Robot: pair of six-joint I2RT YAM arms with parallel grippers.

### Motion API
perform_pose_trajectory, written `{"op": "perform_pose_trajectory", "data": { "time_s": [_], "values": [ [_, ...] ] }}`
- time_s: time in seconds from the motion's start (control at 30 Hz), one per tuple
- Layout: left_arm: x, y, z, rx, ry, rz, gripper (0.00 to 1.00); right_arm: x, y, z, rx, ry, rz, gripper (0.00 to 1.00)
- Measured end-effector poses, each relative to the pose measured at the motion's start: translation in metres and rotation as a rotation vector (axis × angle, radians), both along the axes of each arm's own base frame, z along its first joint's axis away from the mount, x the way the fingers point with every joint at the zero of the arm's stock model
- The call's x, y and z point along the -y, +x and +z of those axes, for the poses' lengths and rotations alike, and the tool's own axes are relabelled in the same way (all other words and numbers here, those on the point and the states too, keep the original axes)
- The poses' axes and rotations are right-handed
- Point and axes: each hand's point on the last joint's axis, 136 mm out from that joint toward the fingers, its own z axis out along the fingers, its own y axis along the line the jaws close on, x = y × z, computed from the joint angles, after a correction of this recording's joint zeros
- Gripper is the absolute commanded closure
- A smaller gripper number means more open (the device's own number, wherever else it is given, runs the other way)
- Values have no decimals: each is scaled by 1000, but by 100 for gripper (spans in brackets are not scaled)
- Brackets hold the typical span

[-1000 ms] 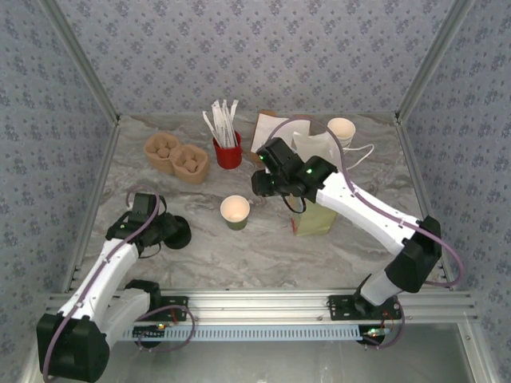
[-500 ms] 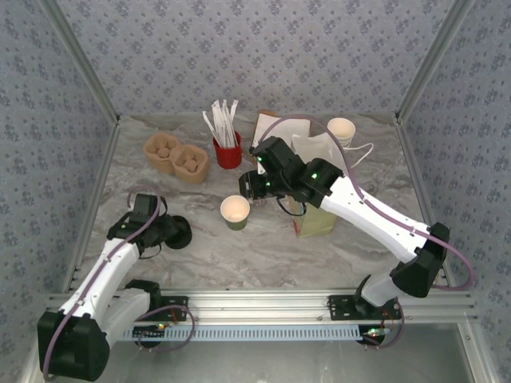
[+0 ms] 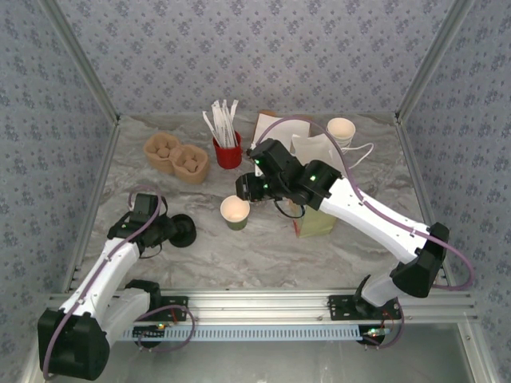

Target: Pack the takeout coffee

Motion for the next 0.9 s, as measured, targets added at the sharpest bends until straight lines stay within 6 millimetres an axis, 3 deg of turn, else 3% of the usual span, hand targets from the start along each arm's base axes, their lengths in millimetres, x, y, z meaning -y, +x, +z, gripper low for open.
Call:
{"op": "perform_pose_trajectory", "data": {
  "time_s": [0.73, 0.9],
  "values": [
    [10, 0, 12, 51, -39, -33, 86, -16, -3, 8, -17, 76, 19, 64],
    [13, 0, 25, 77, -45, -46, 86, -26, -3, 2, -48, 96, 37, 64]
  ]
}}
